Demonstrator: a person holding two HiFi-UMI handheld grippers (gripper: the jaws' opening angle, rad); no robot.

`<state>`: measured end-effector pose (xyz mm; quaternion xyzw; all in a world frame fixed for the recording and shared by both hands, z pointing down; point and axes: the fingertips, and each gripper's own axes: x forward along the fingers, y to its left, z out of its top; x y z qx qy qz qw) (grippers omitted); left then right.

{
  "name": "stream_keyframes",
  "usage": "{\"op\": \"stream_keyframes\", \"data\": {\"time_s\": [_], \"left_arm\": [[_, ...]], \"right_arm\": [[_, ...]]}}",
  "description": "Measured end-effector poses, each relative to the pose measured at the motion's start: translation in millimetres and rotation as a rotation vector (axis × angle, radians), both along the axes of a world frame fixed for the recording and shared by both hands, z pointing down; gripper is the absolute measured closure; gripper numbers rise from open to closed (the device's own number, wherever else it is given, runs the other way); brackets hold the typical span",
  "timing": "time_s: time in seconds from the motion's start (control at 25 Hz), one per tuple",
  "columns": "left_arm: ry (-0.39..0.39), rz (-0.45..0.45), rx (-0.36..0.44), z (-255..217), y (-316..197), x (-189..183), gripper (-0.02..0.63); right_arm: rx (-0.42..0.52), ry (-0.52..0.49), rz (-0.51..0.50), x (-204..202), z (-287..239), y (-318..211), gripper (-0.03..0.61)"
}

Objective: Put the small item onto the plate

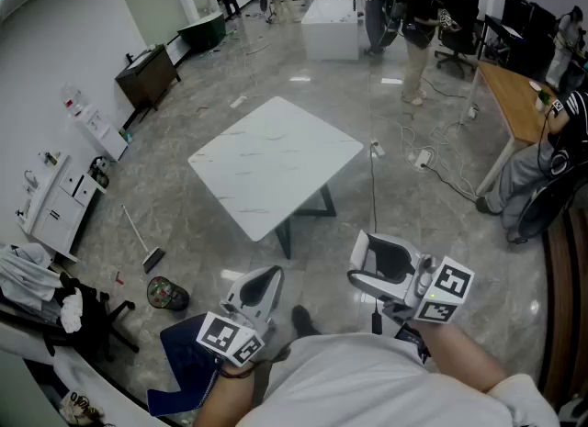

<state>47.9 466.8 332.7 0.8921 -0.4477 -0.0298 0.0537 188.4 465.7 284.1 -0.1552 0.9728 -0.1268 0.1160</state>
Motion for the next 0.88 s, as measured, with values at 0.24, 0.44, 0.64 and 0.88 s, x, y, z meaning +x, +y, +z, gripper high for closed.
{"op": "stream_keyframes", "data": {"time_s": [0.24,0.44,0.64,0.88], "left_arm": [[0.001,0.012,-0.009,4.1,4.6,-3.4,0.607],[0.003,0.024,-0.010,5.1,1.5,-4.1,0.607],[0.003,0.024,-0.018,10.9,-1.3,-4.5,0.607],[0.009,0.024,-0.035,19.0,-18.6,-17.0,0.607]], "right_arm": [[-0.010,-0.003,0.018,0.2,1.1,5.4,0.290],[-0.015,-0.005,0.029,-0.3,-0.2,1.1,0.290],[-0.018,0.001,0.032,0.8,5.1,-2.5,0.290],[-0.019,0.008,0.031,-12.2,9.0,-21.2,0.290]]}}
